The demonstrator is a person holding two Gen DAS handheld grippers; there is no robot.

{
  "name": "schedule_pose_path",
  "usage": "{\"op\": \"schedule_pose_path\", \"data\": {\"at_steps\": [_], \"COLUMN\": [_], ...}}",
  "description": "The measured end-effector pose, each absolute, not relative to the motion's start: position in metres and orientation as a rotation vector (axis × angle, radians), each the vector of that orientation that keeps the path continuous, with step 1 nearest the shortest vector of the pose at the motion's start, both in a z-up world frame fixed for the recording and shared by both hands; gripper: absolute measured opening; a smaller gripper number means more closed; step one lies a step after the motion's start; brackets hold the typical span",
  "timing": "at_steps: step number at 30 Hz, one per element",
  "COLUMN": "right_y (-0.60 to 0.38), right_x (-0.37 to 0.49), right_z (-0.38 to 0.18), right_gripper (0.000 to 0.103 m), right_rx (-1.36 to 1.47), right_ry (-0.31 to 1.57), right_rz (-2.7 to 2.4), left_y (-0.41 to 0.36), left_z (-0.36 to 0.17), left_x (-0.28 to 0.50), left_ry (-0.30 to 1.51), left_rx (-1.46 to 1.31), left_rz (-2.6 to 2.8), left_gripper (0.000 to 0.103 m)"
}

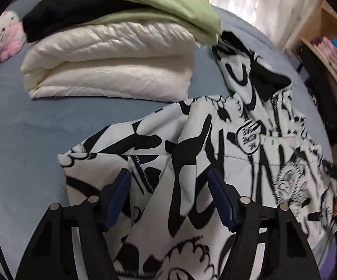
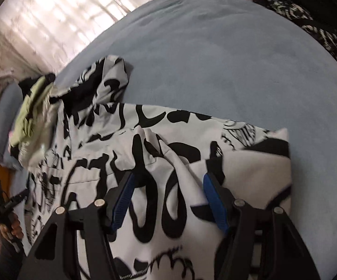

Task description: Fold large clothes

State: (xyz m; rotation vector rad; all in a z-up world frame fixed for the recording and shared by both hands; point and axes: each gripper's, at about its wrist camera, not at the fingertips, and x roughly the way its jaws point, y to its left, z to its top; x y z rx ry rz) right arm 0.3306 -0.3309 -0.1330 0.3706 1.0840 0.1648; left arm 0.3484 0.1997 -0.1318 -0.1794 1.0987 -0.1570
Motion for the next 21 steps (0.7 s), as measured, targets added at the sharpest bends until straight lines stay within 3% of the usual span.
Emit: {"op": "schedule_pose_path", "data": {"at_steps": [4, 6, 7, 8, 9, 12, 21], "right_y": [-0.322, -0.318, -0.316, -0.315, -0.314, -0.311, -0.313], "right_x": [0.336, 0.333, 0.330, 0.327, 0.326, 0.315, 0.275], "right_z": [-0.138, -0.138, -0.137, -0.136, -0.136, -0.131, -0.055], "right_gripper": [0.063, 0.060, 0.056, 0.036, 0.019, 0.010, 0.007], "right_rx": [0.302, 0.270, 0.252, 0.246, 0.245, 0.233, 0.276], "right_ry": [1.067, 1.042, 1.025, 1.017, 1.020, 0.982, 0.720], "right_rz": [0.163, 0.160, 0.160, 0.164, 0.159, 0.124, 0.069], "left_y": [0.195, 0.193, 0.192, 0.189, 0.185, 0.168, 0.164], "left_z": [-0.143, -0.144, -0.145, -0.145, -0.144, -0.136, -0.062], "left_x": [0.355, 0.356, 0.356, 0.356, 0.353, 0.342, 0.320], "left_ry": [1.108, 1.101, 1.106, 1.107, 1.098, 1.045, 0.837], "left_rx": [-0.147, -0.165, -0.180, -0.182, -0.156, -0.060, 0.003], "left_rz": [-0.141, -0.156, -0.171, -0.165, -0.139, -0.064, 0.097], "left_gripper": [0.064, 0.041, 0.022, 0.014, 0.013, 0.006, 0.002]}}
